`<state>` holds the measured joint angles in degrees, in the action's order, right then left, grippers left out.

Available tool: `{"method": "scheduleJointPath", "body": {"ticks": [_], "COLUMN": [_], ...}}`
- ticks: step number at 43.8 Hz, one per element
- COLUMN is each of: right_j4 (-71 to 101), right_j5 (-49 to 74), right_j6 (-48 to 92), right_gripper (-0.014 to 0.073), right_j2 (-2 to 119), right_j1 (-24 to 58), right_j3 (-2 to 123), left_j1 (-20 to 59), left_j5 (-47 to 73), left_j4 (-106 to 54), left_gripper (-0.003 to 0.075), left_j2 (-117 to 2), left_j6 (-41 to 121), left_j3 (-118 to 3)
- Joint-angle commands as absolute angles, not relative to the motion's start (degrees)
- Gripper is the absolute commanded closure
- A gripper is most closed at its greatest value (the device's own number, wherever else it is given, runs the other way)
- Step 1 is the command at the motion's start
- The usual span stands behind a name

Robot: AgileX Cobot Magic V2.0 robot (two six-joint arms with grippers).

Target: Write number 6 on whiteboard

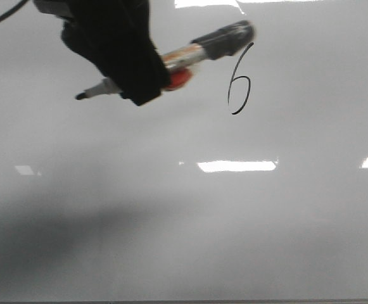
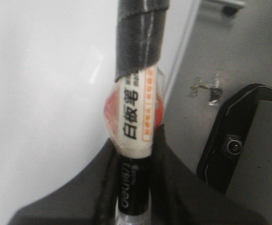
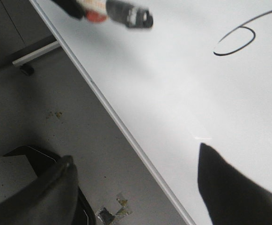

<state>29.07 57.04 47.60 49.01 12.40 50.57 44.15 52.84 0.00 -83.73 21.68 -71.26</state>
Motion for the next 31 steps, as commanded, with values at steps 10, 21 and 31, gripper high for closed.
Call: {"method": "scheduleJointPath", "body": {"ticks": [10, 21, 31], "right_j4": [30.4, 30.4, 30.4], "right_j5": [54.2, 53.5, 52.9], "right_j6": [47.3, 47.3, 47.3], "right_gripper": [0.0077, 0.0077, 0.0077], "right_j2": [49.0, 49.0, 49.0], "right_j1": [11.7, 11.7, 11.7], "right_j3": [52.3, 52.3, 52.3], "left_j1": [27.6, 12.3, 5.1], "left_j5": [56.7, 43.7, 21.9], "left_j4": [12.6, 12.6, 12.1], "left_gripper": [0.0660, 0.0660, 0.0660], "left_j2": [-76.4, -69.7, -71.0], "left_j6": [0.8, -5.9, -10.6], "left_j3": [-71.3, -62.8, -54.1]}}
